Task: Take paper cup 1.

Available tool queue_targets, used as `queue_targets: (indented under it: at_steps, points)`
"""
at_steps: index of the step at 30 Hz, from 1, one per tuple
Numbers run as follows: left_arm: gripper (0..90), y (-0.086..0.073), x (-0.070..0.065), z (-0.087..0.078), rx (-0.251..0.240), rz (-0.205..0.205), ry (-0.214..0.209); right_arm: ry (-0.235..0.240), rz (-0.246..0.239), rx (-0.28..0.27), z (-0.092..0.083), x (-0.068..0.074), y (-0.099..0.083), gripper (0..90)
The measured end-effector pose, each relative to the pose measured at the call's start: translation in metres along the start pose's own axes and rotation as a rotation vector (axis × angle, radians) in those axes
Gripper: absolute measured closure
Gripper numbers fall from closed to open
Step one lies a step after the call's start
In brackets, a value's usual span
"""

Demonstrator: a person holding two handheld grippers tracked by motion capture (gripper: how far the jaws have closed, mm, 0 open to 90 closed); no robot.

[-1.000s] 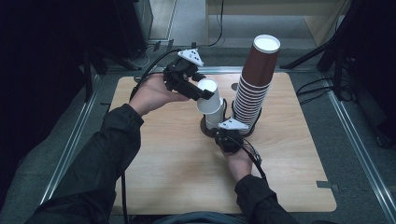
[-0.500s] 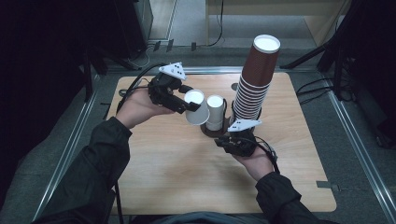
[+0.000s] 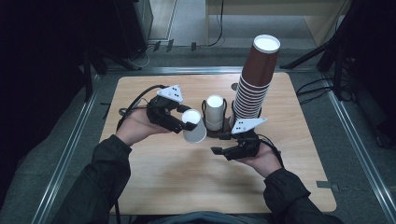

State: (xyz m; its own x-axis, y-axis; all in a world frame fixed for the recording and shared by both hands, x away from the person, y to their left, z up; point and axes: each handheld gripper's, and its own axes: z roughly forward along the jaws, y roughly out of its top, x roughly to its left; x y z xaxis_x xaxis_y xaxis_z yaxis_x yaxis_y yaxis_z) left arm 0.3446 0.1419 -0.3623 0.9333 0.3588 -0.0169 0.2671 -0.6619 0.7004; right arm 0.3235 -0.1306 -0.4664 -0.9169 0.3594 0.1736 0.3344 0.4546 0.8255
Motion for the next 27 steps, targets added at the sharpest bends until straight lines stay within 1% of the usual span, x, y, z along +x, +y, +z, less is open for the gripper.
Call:
queue_targets:
  at_steps: [1,2,4,6,7,12,15,16,17,18,19,20,22,24,27]
  points:
    - [35.5,-0.001,-0.001,0.001,0.003,0.004,-0.005,0.025,-0.007,0.013,0.003,0.0,0.0,31.8]
    - [35.5,-0.002,-0.002,0.003,0.003,0.006,-0.012,0.025,-0.007,0.013,0.003,0.0,0.0,31.8]
    - [35.4,-0.005,-0.005,0.007,0.009,0.016,-0.024,0.037,-0.024,0.026,0.006,0.001,0.0,28.3]
    - [35.5,-0.006,-0.007,0.011,0.022,0.031,-0.023,0.044,-0.028,0.03,0.008,0.001,0.0,26.4]
    - [35.4,-0.007,-0.008,0.012,0.025,0.032,-0.028,0.053,-0.028,0.031,0.008,0.0,-0.001,25.8]
    - [35.4,-0.011,-0.011,0.02,0.012,0.026,-0.058,0.082,-0.013,0.0,0.006,-0.003,-0.002,21.2]
    - [35.4,-0.014,-0.012,0.025,0.005,0.024,-0.069,0.116,-0.011,-0.011,0.005,-0.007,-0.003,19.0]
    - [35.4,-0.015,-0.012,0.027,0.013,0.026,-0.08,0.122,-0.017,-0.013,0.005,-0.007,-0.003,18.8]
    - [35.4,-0.015,-0.013,0.03,0.027,0.035,-0.082,0.13,-0.024,-0.017,0.005,-0.007,-0.003,18.3]
    - [35.4,-0.015,-0.013,0.032,0.031,0.036,-0.084,0.137,-0.028,-0.023,0.006,-0.007,-0.002,17.6]
    - [35.4,-0.015,-0.012,0.034,0.031,0.035,-0.095,0.138,-0.027,-0.021,0.007,-0.007,-0.002,17.4]
    - [35.4,-0.015,-0.013,0.036,0.029,0.031,-0.101,0.14,-0.037,-0.017,0.008,-0.007,-0.001,17.4]
    - [35.4,-0.014,-0.014,0.038,0.036,0.041,-0.109,0.134,-0.049,-0.011,0.011,-0.005,-0.001,17.2]
    - [35.4,-0.013,-0.016,0.04,0.033,0.047,-0.117,0.142,-0.062,-0.007,0.015,-0.004,0.0,17.0]
    - [35.4,-0.012,-0.02,0.044,0.034,0.049,-0.129,0.148,-0.065,-0.004,0.018,-0.001,0.001,17.1]
